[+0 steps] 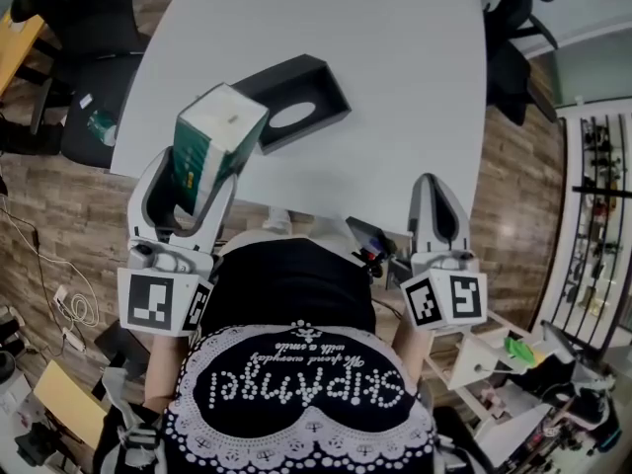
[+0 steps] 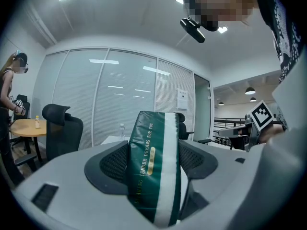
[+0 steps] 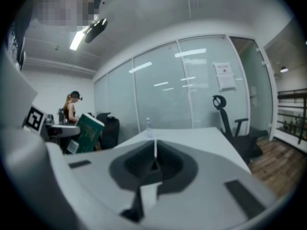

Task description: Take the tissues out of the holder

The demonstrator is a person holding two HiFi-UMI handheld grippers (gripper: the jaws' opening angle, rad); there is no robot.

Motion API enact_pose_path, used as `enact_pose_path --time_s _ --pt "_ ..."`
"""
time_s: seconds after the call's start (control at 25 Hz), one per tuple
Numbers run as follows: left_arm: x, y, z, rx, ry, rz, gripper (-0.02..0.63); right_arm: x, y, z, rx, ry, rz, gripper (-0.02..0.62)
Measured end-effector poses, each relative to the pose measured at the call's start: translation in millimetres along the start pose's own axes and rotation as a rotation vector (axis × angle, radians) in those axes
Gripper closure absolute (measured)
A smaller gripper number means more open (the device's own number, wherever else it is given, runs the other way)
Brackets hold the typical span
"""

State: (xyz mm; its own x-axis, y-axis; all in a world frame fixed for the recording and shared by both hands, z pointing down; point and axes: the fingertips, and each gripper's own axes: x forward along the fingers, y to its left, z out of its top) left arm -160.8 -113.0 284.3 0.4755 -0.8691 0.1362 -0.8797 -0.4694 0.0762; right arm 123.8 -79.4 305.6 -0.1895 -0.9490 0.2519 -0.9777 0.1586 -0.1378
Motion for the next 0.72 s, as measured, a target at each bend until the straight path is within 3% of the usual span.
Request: enact_pose_path --time_s 0.72 --pt "11 -8 3 0.016 0.015 -0.024 0.259 1 -6 1 0.011 -0.007 0.001 0.560"
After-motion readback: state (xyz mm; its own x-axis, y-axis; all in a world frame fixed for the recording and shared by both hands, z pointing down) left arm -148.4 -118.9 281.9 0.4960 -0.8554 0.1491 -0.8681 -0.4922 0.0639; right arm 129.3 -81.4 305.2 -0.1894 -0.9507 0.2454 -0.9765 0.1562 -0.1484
